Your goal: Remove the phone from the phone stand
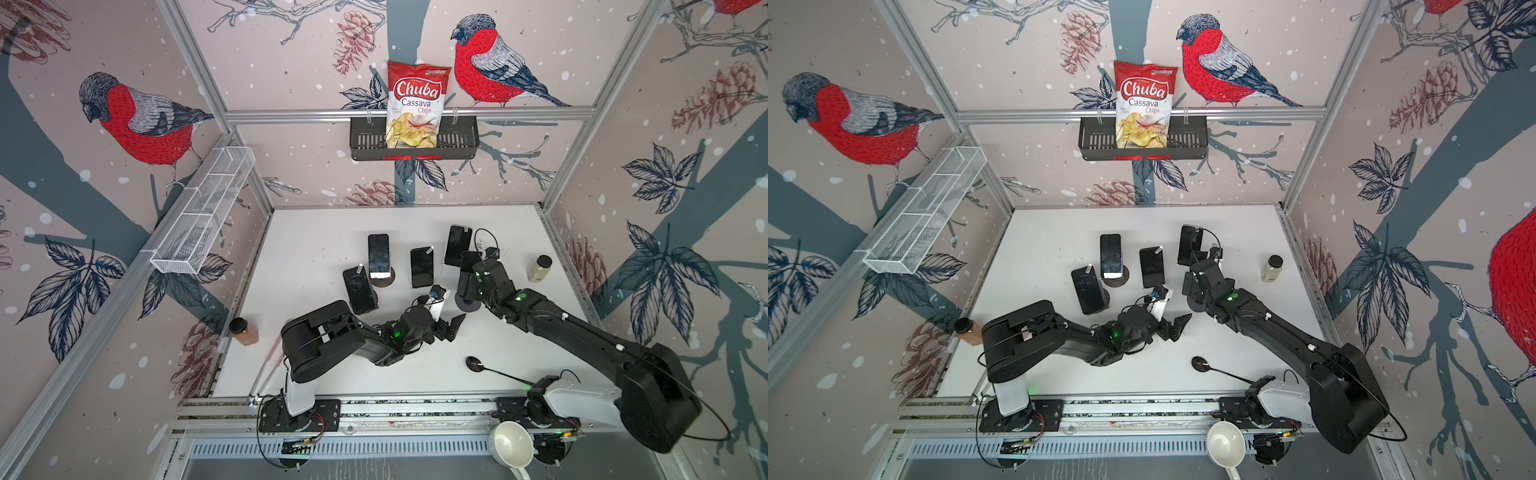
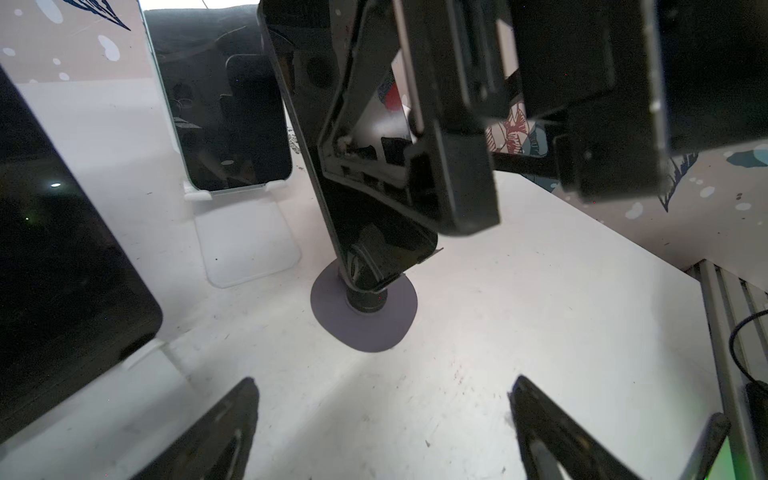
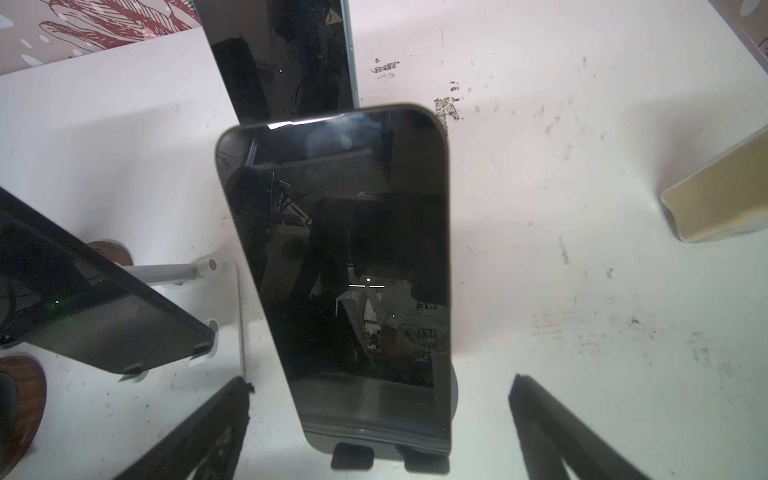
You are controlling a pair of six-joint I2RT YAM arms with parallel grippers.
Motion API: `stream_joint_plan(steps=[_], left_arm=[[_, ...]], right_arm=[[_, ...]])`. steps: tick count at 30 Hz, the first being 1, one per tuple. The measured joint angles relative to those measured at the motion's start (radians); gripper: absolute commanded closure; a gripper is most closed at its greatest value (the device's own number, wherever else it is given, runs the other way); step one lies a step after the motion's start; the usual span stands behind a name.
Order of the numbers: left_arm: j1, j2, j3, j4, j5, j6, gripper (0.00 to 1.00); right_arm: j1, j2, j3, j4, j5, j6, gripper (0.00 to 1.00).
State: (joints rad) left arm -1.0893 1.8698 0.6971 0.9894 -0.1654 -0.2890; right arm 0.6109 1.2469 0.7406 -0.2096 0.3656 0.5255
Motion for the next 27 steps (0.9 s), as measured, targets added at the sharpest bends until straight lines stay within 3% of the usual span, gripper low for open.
stream_joint_plan(steps=[10,27], left_arm=[[-0.001,-0.001,-0.001,0.000,-0.004,0.007,0.07],[-0.001,-0.001,-0.001,0.000,-0.018,0.025,0.07]], right_arm=[[0.015,0.073,0.012,0.023,0.025,0.004,0.00],[0.029,0.108,0.011,0.052,0.063,-0.001,0.24]])
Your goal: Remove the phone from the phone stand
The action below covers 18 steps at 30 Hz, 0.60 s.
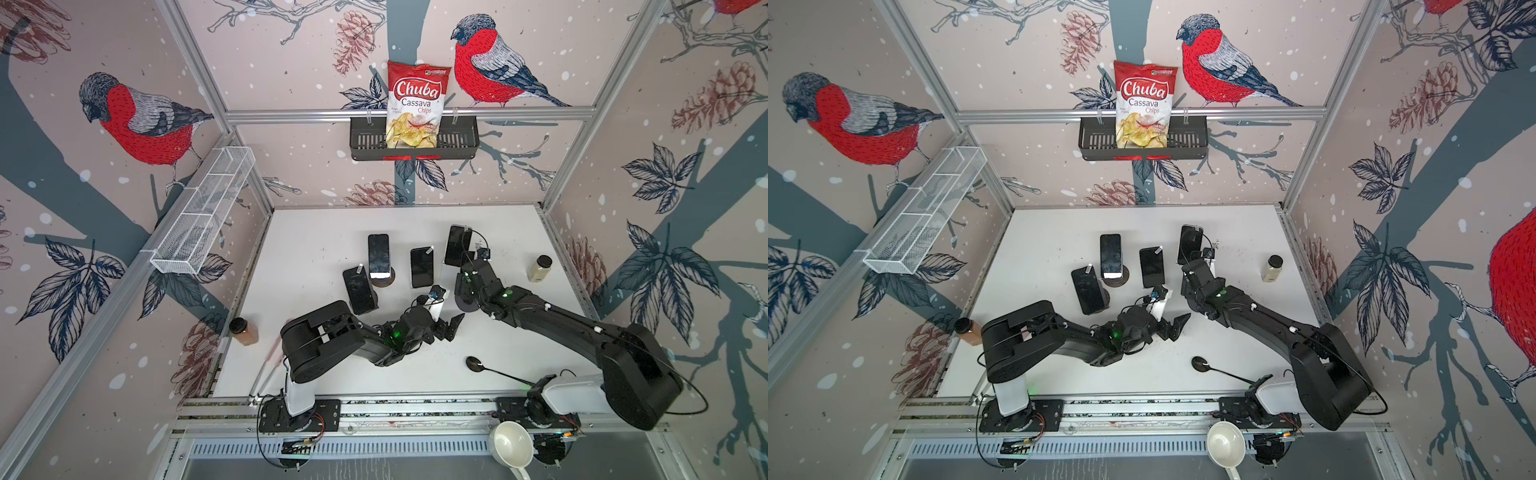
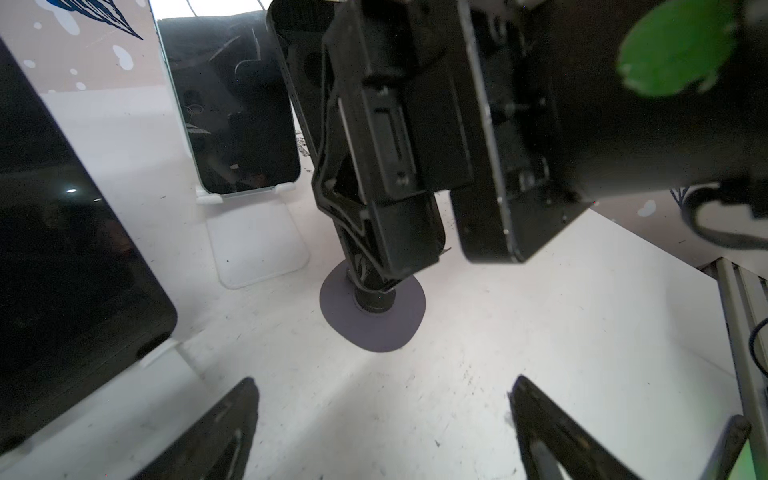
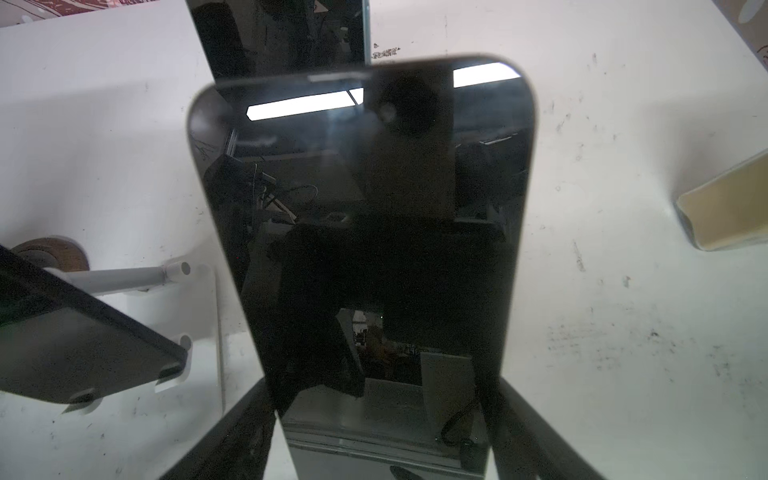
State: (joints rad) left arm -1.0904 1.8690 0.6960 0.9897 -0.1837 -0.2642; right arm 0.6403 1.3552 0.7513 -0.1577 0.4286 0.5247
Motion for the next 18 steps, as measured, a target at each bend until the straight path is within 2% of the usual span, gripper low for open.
stream_joint_plan(steps=[10,18], left_arm=[[0.000,0.000,0.000,0.000,0.000,0.002,0.07],[0.000,0.000,0.003,0.000,-0.002,0.002,0.07]], right_arm=[[0.001,0.000,-0.010,0.019,0.015,-0.005,0.37],[0.003,-0.025,-0.011,0.006,0.010,-0.015,0.40]])
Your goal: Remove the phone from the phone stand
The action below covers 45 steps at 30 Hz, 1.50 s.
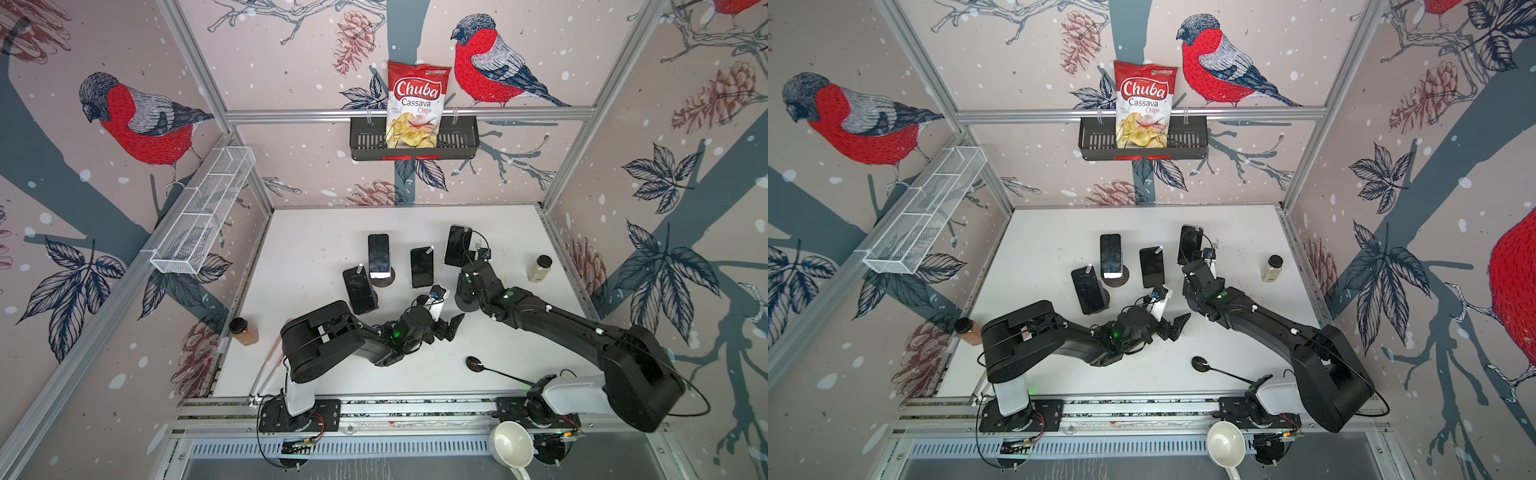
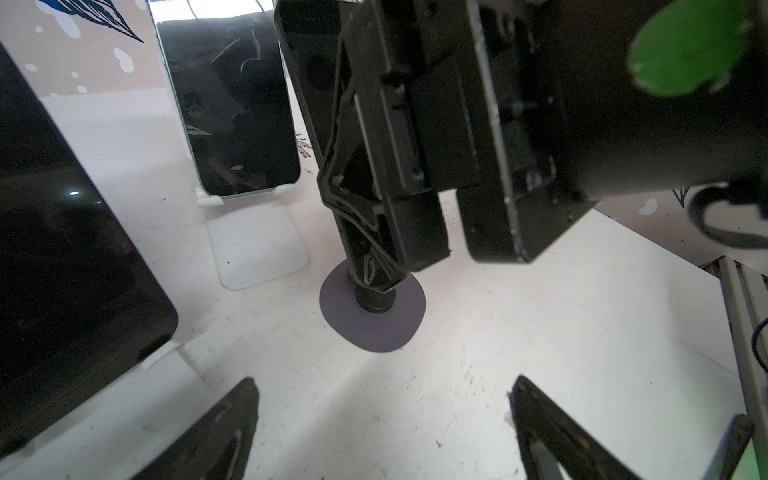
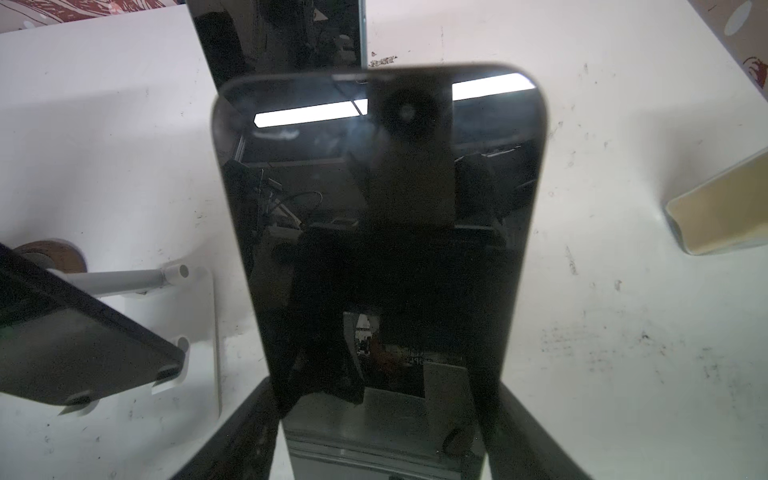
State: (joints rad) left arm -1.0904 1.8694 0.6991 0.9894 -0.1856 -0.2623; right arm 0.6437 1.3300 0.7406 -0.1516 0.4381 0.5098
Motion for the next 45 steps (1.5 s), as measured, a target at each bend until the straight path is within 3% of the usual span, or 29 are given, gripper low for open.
stream_joint_plan(steps=[24,35,45], left_arm=[[0.000,0.000,-0.002,0.005,-0.024,0.027,0.06],[0.000,-0.002,-0.013,0.022,-0.024,0.033,0.06],[0.000,-0.019,-0.035,0.048,-0.024,0.041,0.06]], right_arm=[[-0.048,-0.143,0.016,-0.088,-0.017,-0.017,0.42],[-0.196,-0.219,-0.002,-0.120,-0.072,-0.014,0.42],[-0.328,-0.193,-0.048,-0.142,-0.170,-0.013,0.42]])
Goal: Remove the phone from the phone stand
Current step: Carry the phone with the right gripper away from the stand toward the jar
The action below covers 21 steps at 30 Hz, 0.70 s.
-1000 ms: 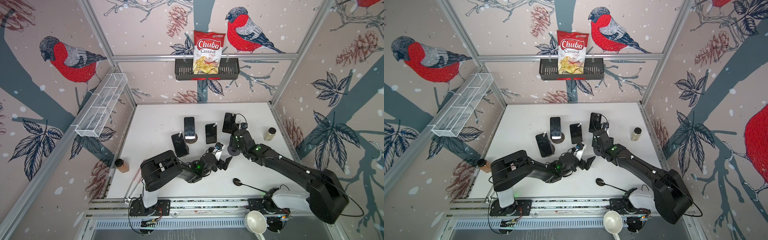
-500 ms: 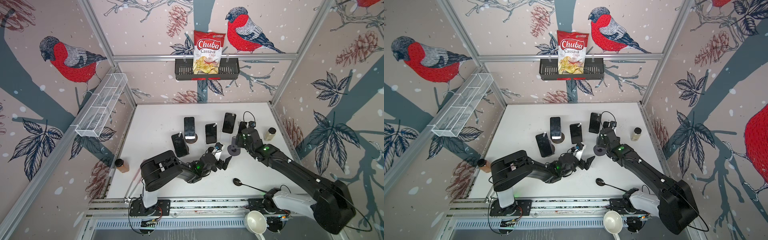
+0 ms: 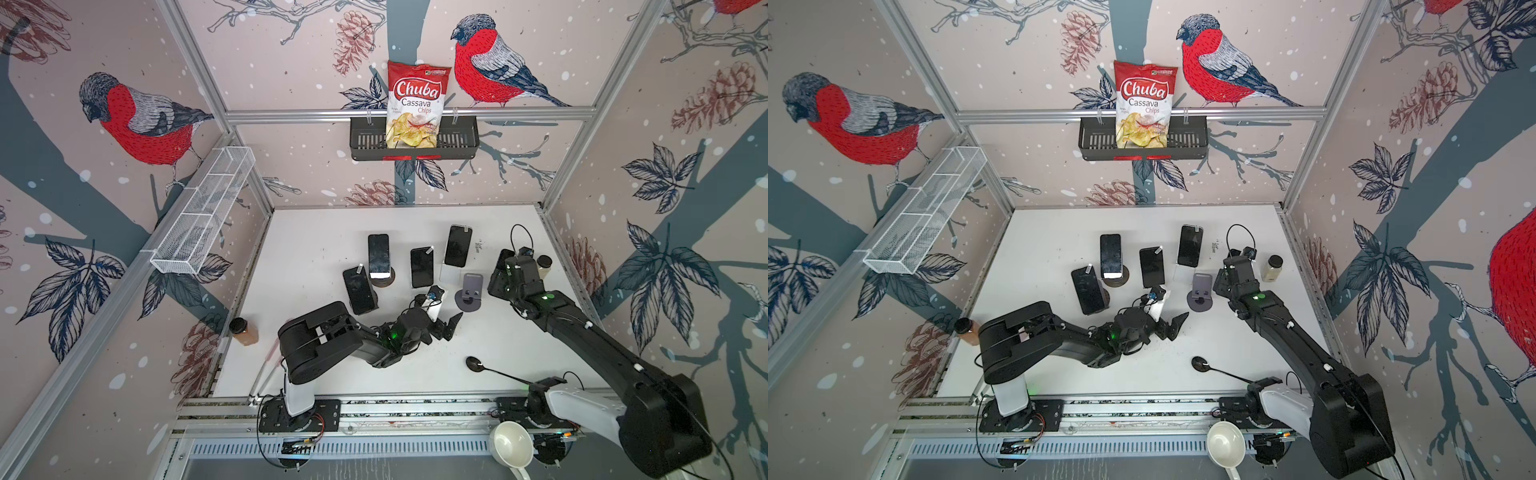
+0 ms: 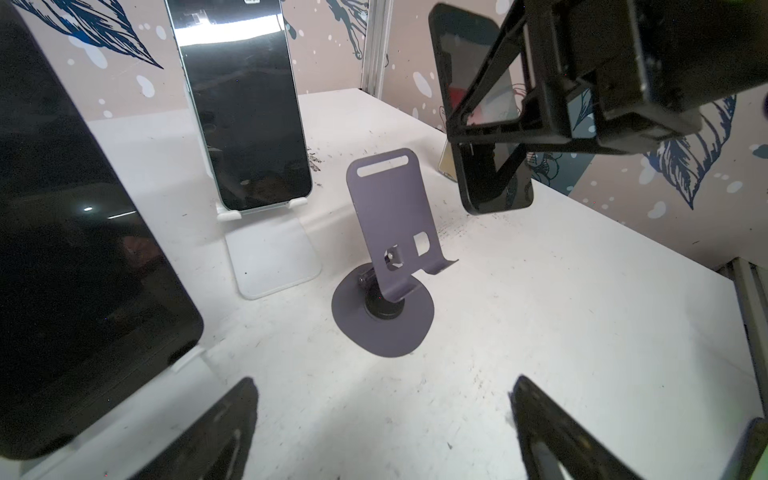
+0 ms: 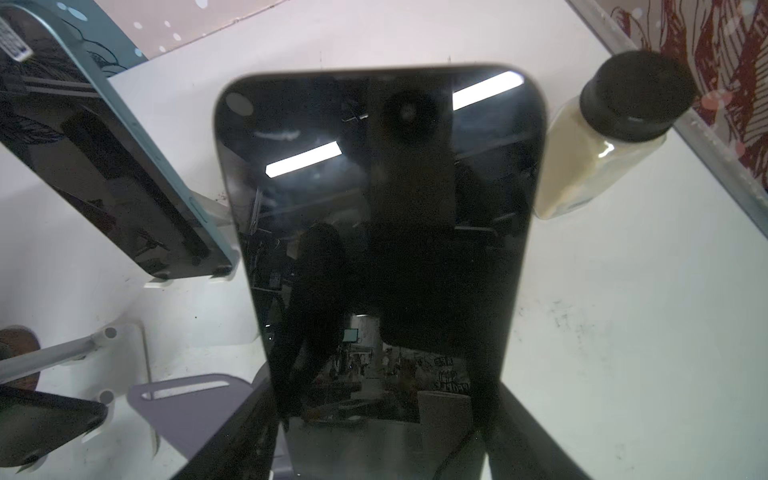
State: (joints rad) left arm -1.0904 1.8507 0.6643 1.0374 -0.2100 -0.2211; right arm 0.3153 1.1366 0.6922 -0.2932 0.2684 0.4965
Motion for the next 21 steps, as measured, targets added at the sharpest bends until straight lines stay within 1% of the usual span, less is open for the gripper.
stream_joint_plan(steps=[8,21], left_arm=[[0.000,-0.008,-0.015,0.017,0.000,0.011,0.06],[0.000,-0.012,-0.024,0.042,-0.003,0.018,0.06]], right_arm=[[-0.048,0.061,-0.031,0.003,-0.068,-0.001,0.42],[-0.096,0.169,-0.037,0.023,-0.124,-0.023,0.41]])
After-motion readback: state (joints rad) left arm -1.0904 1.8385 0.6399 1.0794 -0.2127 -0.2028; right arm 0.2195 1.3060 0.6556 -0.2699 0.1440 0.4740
